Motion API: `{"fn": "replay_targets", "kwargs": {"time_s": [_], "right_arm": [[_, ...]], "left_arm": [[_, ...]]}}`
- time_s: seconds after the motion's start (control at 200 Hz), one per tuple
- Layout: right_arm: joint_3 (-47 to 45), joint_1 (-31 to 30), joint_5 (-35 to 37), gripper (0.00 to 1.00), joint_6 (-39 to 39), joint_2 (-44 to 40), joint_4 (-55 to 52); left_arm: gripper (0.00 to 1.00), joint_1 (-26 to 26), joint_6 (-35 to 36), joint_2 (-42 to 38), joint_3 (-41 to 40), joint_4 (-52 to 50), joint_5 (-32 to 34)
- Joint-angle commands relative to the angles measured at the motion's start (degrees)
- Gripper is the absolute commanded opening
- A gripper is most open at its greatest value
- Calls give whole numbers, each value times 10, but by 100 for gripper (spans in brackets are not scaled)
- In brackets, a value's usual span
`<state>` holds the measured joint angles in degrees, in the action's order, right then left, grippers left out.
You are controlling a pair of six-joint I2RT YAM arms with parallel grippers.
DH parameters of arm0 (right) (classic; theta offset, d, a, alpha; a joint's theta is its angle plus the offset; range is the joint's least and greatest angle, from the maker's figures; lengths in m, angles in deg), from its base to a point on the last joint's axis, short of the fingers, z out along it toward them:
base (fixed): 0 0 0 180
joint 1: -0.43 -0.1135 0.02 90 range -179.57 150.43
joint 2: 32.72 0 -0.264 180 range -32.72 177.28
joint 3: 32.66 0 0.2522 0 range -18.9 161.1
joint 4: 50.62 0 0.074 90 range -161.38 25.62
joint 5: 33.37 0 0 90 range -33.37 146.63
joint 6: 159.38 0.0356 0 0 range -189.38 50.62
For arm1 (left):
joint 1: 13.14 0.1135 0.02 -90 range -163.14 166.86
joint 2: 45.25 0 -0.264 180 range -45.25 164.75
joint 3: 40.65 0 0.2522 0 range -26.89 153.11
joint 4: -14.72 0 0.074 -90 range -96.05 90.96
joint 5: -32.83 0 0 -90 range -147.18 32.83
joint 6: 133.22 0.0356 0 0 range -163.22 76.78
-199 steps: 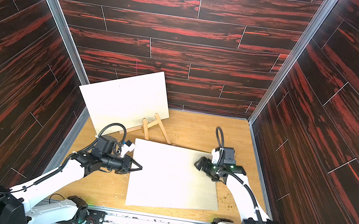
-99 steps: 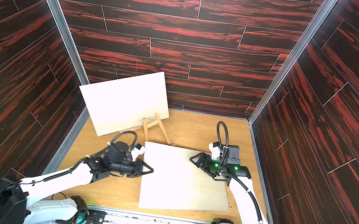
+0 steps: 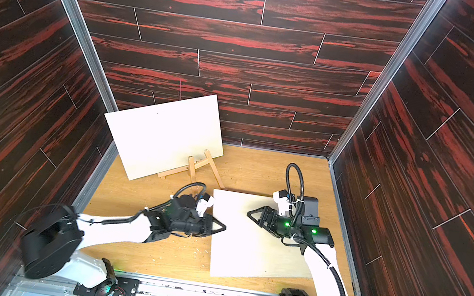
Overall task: Disassemble the easel
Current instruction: Place the drawing board at the center of the board.
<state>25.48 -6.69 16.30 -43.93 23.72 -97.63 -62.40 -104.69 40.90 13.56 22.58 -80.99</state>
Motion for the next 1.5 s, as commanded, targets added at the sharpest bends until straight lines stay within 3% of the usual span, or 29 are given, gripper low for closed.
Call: {"fn": "replay_targets", "kwargs": {"time_s": [0.0, 0.606, 0.977, 1.242, 1.498], "right_arm": [[-5, -1, -10, 87, -12, -16, -16], [22, 17, 7, 87, -13, -37, -46], [25, 52, -8, 87, -31, -48, -70], [27, 60, -18, 87, -30, -48, -68], [29, 61, -19, 87, -23, -49, -62]], "left_arm": [[0, -10, 69, 56, 10, -64, 129], [0, -13, 76, 232, 109, -33, 94], [0, -6, 100, 283, 147, -77, 85], [27, 1, 107, 303, 173, -102, 86], [43, 5, 122, 313, 196, -139, 91]]}}
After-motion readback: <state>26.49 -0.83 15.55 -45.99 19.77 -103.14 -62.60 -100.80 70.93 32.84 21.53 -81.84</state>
